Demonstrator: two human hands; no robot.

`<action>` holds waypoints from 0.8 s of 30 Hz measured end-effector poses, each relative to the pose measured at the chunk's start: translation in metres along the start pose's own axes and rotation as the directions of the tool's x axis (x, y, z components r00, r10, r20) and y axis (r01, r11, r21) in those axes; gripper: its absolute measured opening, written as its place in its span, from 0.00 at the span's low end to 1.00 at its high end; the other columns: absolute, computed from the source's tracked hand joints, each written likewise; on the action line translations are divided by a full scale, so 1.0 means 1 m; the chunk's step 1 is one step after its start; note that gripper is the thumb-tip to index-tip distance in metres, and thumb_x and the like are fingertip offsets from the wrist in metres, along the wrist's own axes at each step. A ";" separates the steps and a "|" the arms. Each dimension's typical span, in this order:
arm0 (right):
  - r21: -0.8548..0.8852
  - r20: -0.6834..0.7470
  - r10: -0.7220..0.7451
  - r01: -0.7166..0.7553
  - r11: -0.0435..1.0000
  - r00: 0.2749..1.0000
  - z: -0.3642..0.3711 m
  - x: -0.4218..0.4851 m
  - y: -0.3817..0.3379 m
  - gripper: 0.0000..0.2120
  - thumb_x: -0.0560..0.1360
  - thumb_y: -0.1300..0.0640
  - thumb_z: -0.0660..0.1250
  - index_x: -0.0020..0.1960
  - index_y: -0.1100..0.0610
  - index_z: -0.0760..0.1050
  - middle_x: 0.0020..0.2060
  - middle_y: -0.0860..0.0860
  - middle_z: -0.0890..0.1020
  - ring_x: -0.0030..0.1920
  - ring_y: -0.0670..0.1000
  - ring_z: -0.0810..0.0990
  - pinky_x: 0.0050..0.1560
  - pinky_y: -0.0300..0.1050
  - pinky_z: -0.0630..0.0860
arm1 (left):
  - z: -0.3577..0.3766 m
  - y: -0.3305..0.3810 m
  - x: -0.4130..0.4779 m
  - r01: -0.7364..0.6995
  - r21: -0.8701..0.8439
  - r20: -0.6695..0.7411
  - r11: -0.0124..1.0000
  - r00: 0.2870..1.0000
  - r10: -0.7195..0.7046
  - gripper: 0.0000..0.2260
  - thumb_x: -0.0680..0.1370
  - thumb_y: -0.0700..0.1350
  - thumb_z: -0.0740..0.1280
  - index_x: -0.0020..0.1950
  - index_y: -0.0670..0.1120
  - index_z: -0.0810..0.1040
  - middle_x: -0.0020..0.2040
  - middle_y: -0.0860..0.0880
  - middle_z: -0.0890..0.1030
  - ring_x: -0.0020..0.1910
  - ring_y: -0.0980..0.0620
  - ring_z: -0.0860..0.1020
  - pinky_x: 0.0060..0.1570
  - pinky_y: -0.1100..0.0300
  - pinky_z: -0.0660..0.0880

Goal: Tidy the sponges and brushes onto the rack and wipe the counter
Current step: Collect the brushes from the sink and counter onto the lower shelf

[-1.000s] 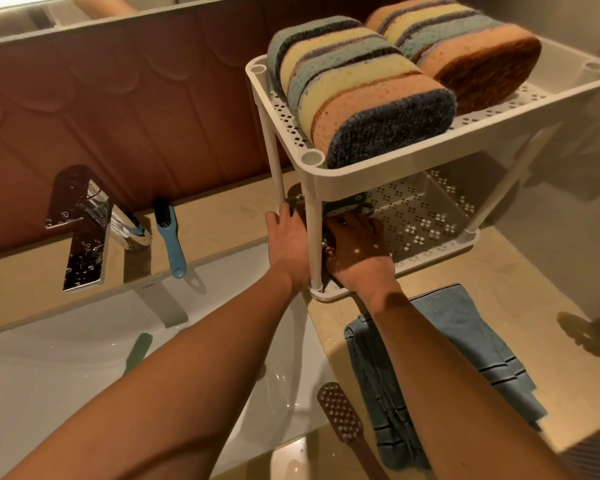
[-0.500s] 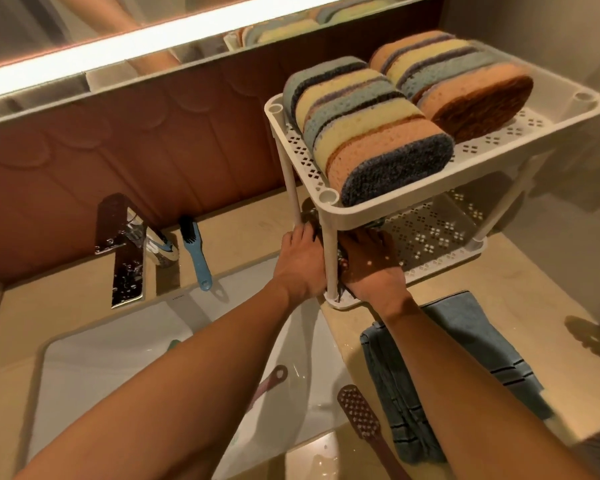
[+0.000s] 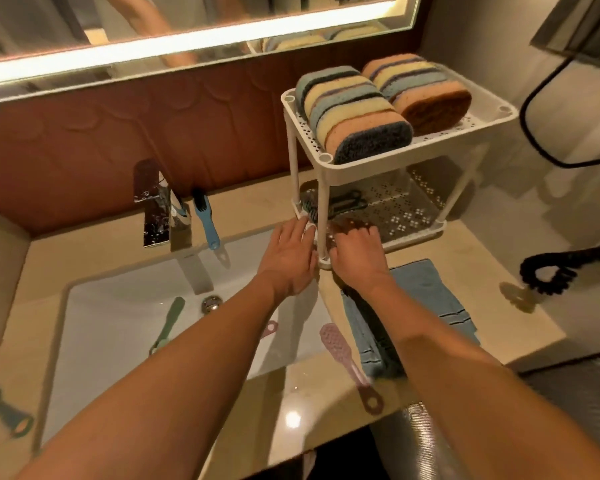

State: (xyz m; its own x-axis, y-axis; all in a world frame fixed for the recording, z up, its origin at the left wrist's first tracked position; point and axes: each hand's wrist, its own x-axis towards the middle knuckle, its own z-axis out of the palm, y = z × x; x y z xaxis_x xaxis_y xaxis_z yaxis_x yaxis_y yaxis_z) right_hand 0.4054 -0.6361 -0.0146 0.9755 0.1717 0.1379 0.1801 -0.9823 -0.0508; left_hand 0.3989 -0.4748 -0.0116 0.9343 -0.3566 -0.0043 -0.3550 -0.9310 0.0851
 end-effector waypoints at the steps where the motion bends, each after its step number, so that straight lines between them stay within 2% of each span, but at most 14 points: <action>1: -0.010 -0.027 -0.022 0.022 1.000 0.999 0.000 -0.006 0.002 0.10 0.78 0.53 0.62 0.54 0.53 0.79 0.48 0.54 0.82 0.52 0.57 0.78 0.57 0.53 0.69 | 0.000 0.003 -0.007 0.002 0.002 0.010 1.000 1.000 -0.002 0.26 0.85 0.53 0.51 0.82 0.45 0.55 0.82 0.42 0.54 0.81 0.41 0.53 0.79 0.45 0.51; 4: -0.025 -0.040 -0.037 0.036 0.999 0.999 -0.001 -0.034 0.002 0.15 0.77 0.53 0.64 0.62 0.53 0.77 0.54 0.54 0.79 0.57 0.57 0.75 0.59 0.53 0.68 | -0.002 0.014 -0.037 0.032 -0.009 0.022 0.999 0.999 -0.032 0.27 0.85 0.53 0.50 0.82 0.44 0.54 0.83 0.42 0.53 0.81 0.41 0.51 0.79 0.46 0.49; 9: -0.007 -0.033 -0.065 0.065 0.998 0.997 -0.007 -0.076 -0.008 0.17 0.76 0.53 0.64 0.63 0.54 0.77 0.56 0.54 0.79 0.59 0.57 0.74 0.61 0.53 0.66 | -0.002 0.021 -0.079 0.036 0.021 0.035 0.999 0.999 -0.037 0.27 0.85 0.53 0.51 0.82 0.44 0.53 0.83 0.42 0.51 0.81 0.41 0.50 0.79 0.46 0.48; 12: 0.024 -0.019 -0.070 0.070 0.997 0.997 -0.011 -0.102 -0.018 0.17 0.78 0.51 0.61 0.62 0.55 0.78 0.54 0.55 0.80 0.56 0.57 0.74 0.59 0.53 0.68 | 0.004 0.018 -0.102 0.045 0.021 0.052 0.999 0.998 -0.046 0.27 0.85 0.53 0.51 0.82 0.44 0.53 0.83 0.43 0.51 0.81 0.42 0.50 0.78 0.46 0.47; 17: 0.020 0.130 -0.122 0.121 0.992 0.984 -0.015 -0.137 -0.029 0.22 0.81 0.42 0.54 0.61 0.56 0.78 0.55 0.56 0.80 0.57 0.55 0.76 0.57 0.52 0.72 | 0.014 0.013 -0.139 0.085 0.022 0.076 0.996 0.993 -0.087 0.26 0.86 0.53 0.51 0.82 0.44 0.54 0.83 0.43 0.52 0.81 0.42 0.50 0.78 0.46 0.46; 20: 0.002 0.151 -0.166 0.168 0.986 0.975 -0.013 -0.148 -0.032 0.20 0.82 0.44 0.55 0.63 0.54 0.76 0.57 0.55 0.79 0.58 0.54 0.75 0.58 0.50 0.72 | 0.018 0.012 -0.159 0.117 -0.004 0.087 0.993 0.989 -0.116 0.26 0.86 0.52 0.52 0.82 0.45 0.55 0.83 0.44 0.52 0.81 0.42 0.50 0.79 0.45 0.46; 24: 0.167 0.141 -0.149 0.125 0.978 0.979 -0.006 -0.158 -0.045 0.14 0.83 0.50 0.59 0.64 0.53 0.77 0.58 0.54 0.78 0.58 0.55 0.75 0.59 0.51 0.73 | 0.023 0.010 -0.183 0.142 -0.025 0.089 0.990 0.986 -0.139 0.25 0.86 0.52 0.51 0.82 0.47 0.55 0.83 0.45 0.52 0.82 0.42 0.49 0.79 0.45 0.45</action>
State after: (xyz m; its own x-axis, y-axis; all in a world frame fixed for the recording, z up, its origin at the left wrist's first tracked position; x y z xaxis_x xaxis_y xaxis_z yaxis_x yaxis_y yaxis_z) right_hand 0.2423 -0.6199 -0.0279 0.9458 0.3249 0.0031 0.3190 -0.9268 -0.1981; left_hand 0.2237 -0.4211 -0.0329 0.9678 -0.2290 -0.1047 -0.2178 -0.9699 0.1088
